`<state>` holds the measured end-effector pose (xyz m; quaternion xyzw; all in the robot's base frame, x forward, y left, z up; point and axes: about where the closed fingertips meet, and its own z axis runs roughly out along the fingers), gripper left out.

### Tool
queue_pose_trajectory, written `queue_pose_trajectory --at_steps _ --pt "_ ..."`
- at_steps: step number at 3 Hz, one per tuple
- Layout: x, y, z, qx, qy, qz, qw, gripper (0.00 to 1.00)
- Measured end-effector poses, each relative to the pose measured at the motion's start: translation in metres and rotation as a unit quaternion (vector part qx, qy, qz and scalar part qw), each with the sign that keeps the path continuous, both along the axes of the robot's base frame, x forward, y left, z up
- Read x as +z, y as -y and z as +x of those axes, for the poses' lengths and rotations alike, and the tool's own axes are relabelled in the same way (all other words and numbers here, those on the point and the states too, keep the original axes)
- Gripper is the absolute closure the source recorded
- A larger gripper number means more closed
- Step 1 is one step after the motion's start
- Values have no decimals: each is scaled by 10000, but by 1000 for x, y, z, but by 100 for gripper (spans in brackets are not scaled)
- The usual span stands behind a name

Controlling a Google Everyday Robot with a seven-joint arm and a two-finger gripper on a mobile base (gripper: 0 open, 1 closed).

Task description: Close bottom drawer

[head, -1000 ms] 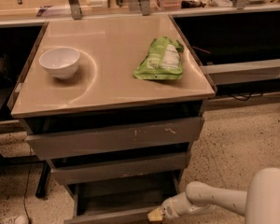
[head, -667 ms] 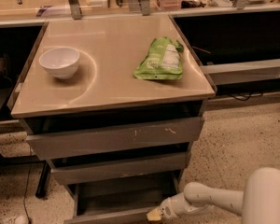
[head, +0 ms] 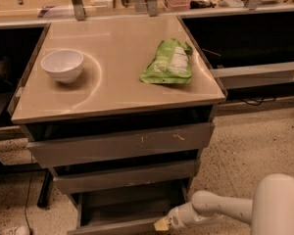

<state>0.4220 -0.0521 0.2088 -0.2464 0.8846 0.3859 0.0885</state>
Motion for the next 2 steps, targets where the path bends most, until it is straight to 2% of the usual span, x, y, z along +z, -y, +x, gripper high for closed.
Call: queue_pose_trajectory --at_steps 2 --pt "0 0 0 0 0 0 10000 36"
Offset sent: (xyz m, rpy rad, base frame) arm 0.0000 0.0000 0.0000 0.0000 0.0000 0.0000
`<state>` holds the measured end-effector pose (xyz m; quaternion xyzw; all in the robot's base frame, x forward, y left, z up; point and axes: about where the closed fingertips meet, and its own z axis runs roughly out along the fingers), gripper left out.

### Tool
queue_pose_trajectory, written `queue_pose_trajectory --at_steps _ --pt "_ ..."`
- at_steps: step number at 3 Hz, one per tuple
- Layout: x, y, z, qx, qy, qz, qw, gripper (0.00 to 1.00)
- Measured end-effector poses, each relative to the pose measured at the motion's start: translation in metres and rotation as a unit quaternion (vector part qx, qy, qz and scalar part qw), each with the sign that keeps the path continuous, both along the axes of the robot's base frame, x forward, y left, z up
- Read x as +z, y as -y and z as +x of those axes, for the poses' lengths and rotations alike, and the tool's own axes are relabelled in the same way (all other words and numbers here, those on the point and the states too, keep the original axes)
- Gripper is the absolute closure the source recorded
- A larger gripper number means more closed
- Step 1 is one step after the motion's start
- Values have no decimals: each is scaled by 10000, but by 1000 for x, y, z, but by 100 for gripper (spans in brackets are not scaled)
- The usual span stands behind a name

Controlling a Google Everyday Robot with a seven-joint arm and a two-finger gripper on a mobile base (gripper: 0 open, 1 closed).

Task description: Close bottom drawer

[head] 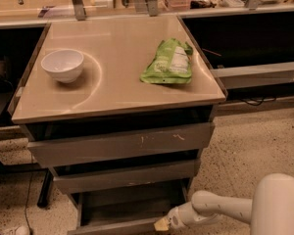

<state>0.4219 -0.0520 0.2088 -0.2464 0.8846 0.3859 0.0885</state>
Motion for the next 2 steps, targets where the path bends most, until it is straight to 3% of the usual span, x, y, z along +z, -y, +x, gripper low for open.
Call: queue_pose_trajectory --at_steps 1,2 --pt "0 0 0 0 0 0 10000 13" --pt "0 0 0 1 -1 0 10000 0"
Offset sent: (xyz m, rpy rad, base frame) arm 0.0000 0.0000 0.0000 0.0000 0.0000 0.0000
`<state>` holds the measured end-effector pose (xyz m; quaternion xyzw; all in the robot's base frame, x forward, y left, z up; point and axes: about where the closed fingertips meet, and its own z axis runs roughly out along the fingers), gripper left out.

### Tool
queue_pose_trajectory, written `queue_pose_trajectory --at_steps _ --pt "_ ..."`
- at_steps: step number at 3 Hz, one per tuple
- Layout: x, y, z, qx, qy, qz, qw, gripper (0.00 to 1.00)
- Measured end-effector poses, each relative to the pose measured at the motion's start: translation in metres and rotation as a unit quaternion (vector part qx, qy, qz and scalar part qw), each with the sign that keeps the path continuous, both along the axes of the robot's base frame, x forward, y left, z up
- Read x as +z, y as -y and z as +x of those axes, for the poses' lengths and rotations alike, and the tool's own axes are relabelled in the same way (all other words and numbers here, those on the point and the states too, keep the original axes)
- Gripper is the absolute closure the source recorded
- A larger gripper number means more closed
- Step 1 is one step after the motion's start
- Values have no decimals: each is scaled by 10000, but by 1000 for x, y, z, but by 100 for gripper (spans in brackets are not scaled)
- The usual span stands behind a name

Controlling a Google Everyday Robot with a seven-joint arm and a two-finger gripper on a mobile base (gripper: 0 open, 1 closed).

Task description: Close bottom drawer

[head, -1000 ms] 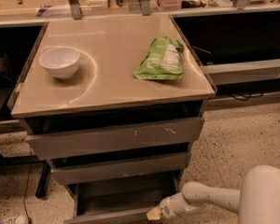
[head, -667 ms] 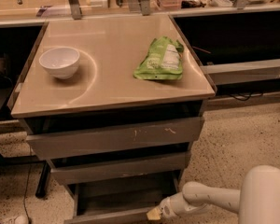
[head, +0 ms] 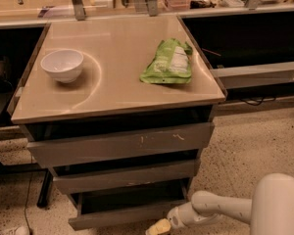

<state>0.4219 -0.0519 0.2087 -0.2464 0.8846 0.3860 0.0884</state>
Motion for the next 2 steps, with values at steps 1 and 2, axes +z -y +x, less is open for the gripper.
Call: queue_pose_trajectory --at_steps 1,2 --pt "0 0 0 0 0 0 10000 0" --pt "0 0 0 0 0 0 10000 18"
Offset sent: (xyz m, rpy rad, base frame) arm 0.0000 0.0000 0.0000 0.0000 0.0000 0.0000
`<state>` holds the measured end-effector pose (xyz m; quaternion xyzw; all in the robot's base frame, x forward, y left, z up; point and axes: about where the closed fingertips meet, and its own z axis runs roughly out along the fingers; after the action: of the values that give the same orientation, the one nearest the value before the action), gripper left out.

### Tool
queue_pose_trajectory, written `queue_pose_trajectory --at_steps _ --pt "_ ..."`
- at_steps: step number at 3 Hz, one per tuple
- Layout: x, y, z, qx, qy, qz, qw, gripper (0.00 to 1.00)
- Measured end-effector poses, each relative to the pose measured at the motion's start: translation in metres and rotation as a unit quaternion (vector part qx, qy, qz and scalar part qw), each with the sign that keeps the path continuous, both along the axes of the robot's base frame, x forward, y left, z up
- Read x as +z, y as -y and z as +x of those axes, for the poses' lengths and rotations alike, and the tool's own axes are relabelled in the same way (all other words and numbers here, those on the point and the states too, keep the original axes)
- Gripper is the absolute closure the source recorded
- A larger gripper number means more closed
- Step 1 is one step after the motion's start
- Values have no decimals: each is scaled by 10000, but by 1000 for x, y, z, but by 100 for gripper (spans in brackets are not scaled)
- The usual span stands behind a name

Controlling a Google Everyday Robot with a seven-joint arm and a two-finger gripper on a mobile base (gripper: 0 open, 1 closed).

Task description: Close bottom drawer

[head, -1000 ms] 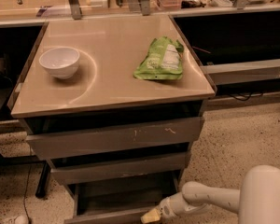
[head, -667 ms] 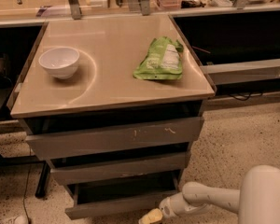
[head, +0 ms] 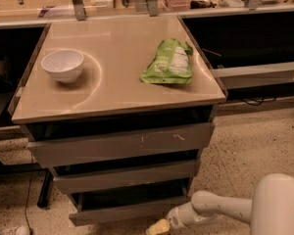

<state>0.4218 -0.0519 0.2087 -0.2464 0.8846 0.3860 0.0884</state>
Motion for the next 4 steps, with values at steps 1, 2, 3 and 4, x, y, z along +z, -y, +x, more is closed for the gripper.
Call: queue_pose_trajectory --at_steps 1,2,3,4 --pt "0 0 0 0 0 0 10000 41" --pt "0 0 0 1 0 0 10000 65" --pt "0 -2 1 28 23 -13 10000 88" --pt "11 -13 10 343 366 -91 9987 100"
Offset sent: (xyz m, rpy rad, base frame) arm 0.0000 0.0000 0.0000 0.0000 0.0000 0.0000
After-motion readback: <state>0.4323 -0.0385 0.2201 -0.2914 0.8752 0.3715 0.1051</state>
